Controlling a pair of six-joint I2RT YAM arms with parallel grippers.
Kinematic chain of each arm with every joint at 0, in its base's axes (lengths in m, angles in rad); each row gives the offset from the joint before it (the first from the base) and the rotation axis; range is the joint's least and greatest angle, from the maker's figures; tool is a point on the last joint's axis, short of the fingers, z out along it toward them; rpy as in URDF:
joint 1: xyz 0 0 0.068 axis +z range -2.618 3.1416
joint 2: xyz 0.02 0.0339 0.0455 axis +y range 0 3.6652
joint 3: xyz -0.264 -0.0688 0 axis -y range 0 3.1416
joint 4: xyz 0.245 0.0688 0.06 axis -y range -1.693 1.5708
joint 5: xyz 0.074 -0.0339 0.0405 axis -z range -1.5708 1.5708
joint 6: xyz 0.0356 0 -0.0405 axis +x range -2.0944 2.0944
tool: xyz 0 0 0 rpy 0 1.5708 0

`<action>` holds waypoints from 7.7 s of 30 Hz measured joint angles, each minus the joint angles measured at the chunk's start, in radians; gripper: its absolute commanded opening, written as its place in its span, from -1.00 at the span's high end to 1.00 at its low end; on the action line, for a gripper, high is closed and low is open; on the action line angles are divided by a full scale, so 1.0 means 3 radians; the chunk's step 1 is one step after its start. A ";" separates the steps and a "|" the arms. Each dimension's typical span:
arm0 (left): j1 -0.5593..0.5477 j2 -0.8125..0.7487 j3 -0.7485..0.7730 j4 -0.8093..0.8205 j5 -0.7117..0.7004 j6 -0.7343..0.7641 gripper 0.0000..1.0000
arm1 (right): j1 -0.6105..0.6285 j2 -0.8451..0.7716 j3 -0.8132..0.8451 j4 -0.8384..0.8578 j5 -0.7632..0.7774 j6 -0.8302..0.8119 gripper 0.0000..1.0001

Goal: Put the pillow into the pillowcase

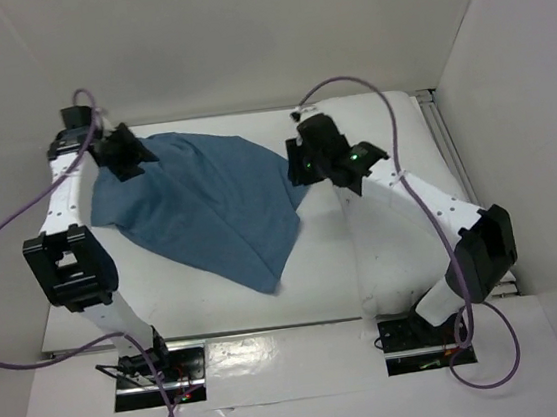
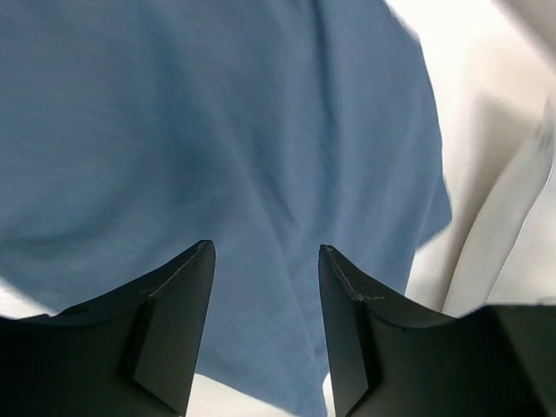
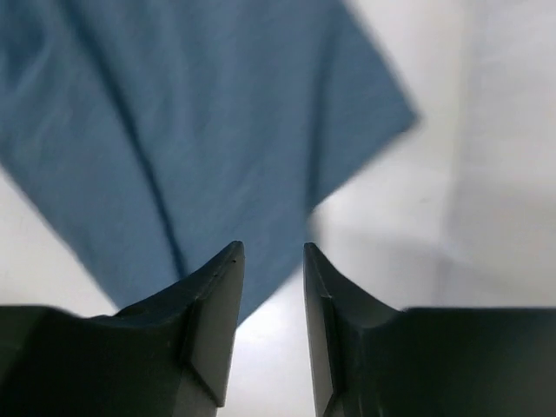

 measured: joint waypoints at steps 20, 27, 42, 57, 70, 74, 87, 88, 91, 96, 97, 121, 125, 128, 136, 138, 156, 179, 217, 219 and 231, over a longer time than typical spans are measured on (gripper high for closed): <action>-0.3117 0.0852 0.0089 -0.0131 -0.0849 -0.0027 -0.69 | -0.1871 -0.0868 -0.0216 -0.0528 -0.0256 0.0136 -0.45; -0.3161 0.1277 0.0573 -0.0134 -0.1167 -0.0094 -0.63 | -0.1962 -0.0871 -0.0282 -0.0530 -0.0450 0.0117 -0.47; -0.3281 0.1625 0.0923 -0.0384 -0.1630 -0.0083 0.41 | -0.2015 -0.0871 -0.0296 -0.0530 -0.0544 0.0083 -0.47; -0.2622 0.1118 0.0913 -0.0614 -0.1102 0.0089 1.00 | -0.1821 -0.0369 0.0376 -0.0646 -0.0404 -0.0097 -0.90; -0.1872 0.0740 0.0930 -0.0666 -0.0160 0.0081 1.00 | -0.1453 0.1462 0.1373 -0.0729 0.0173 -0.0191 0.29; -0.1857 0.0740 0.0825 -0.0674 -0.0078 0.0081 1.00 | -0.1409 0.1784 0.1825 -0.0796 -0.0061 -0.0225 1.00; -0.1534 0.0702 0.0601 -0.0668 -0.0042 0.0075 1.00 | -0.0093 0.1781 0.1872 -0.0383 -0.0256 -0.1040 -0.70; -0.1520 0.0693 0.0582 -0.0670 -0.0041 0.0076 1.00 | 0.0001 0.1703 0.1799 -0.0384 -0.0262 -0.1031 -0.75; -0.1511 0.0688 0.0558 -0.0662 -0.0034 0.0078 1.00 | 0.0011 0.1381 0.1550 -0.0390 -0.0233 -0.0936 -0.78; -0.1511 0.0688 0.0538 -0.0659 -0.0015 0.0078 1.00 | -0.0306 0.0478 0.0799 -0.0436 0.0173 -0.0565 -0.78; -0.1511 0.0688 0.0537 -0.0656 -0.0013 0.0079 1.00 | -0.0343 0.0301 0.0659 -0.0488 0.0268 -0.0469 -0.78; -0.1413 0.0688 0.0526 -0.0641 0.0102 0.0076 1.00 | -0.0909 -0.1241 -0.0637 -0.1808 0.1111 0.1141 1.00; -0.1336 0.0688 0.0526 -0.0632 0.0100 0.0061 1.00 | -0.0909 -0.1404 -0.0638 -0.2177 0.1237 0.1208 0.87; -0.1249 0.0687 0.0526 -0.0619 0.0100 0.0060 1.00 | -0.0909 -0.1494 -0.0629 -0.2257 0.1275 0.1193 -0.21; -0.1035 0.0687 0.0526 -0.0607 0.0107 0.0056 1.00 | -0.0853 -0.1155 -0.0148 -0.1644 0.0777 0.0909 -0.83; -0.1031 0.0684 0.0526 -0.0605 0.0107 0.0055 1.00 | -0.0746 -0.0814 0.0114 -0.1340 0.0629 0.0833 -0.90; -0.1047 0.0526 0.0420 -0.0590 0.0130 0.0064 1.00 | -0.0369 0.1671 0.1652 -0.0612 0.0306 0.0722 1.00; -0.1008 0.0785 0.0919 -0.0697 0.0145 0.0081 1.00 | 0.0379 -0.0773 -0.0736 -0.0225 -0.0971 0.0131 0.85; -0.1008 0.0572 0.0762 -0.0797 0.0172 0.0263 1.00 | 0.0621 0.1137 0.1186 -0.1291 -0.0429 -0.0050 1.00; -0.1008 0.0554 0.0698 -0.0801 0.0172 0.0264 1.00 | 0.0642 0.1118 0.1213 -0.1301 -0.0491 -0.0071 1.00; -0.1007 0.0239 0.0465 -0.0805 0.0221 0.0278 1.00 | 0.0872 0.1727 0.1881 -0.1432 -0.0796 -0.0223 1.00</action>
